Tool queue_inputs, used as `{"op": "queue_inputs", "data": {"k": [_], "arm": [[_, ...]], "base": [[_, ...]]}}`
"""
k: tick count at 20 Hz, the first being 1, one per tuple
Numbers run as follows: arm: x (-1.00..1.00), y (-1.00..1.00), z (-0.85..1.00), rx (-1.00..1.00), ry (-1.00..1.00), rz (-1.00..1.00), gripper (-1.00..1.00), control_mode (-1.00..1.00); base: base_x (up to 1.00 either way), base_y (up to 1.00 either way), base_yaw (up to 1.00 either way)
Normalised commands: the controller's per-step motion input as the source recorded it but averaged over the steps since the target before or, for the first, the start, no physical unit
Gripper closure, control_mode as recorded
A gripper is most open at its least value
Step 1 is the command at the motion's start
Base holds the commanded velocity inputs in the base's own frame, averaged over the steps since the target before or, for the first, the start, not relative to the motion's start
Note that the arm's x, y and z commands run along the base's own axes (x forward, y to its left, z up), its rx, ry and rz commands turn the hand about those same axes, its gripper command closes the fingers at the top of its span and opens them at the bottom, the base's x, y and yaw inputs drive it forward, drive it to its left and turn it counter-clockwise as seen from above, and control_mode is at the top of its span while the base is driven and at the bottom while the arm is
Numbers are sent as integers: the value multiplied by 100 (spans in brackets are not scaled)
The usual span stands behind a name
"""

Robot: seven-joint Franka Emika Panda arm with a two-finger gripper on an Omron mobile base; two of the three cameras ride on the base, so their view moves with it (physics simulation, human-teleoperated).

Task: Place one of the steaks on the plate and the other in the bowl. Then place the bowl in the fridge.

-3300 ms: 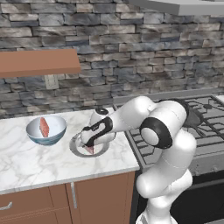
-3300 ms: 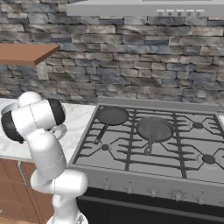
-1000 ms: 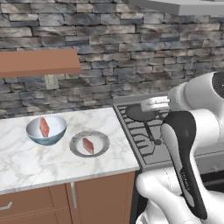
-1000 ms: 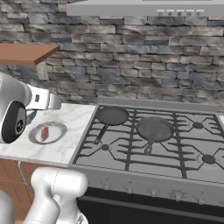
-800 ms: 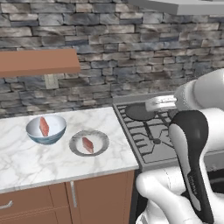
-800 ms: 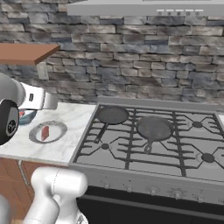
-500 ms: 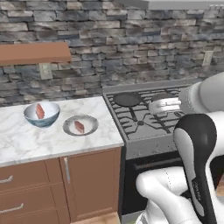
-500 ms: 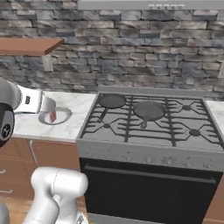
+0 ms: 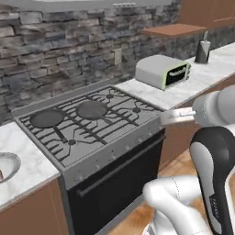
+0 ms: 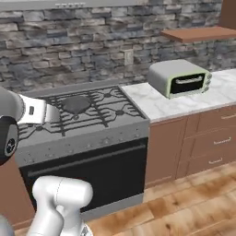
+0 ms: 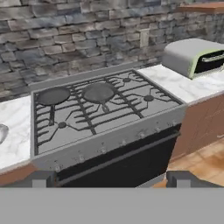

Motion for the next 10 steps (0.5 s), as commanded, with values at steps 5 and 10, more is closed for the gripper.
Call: {"op": "queue_inputs", "data": {"k": [5,10], "arm": [[0,0,0,0,0,0,-100,100],[0,0,0,0,0,0,-100,100]], "base": [[0,-11,-96],[0,-83,-71]]}}
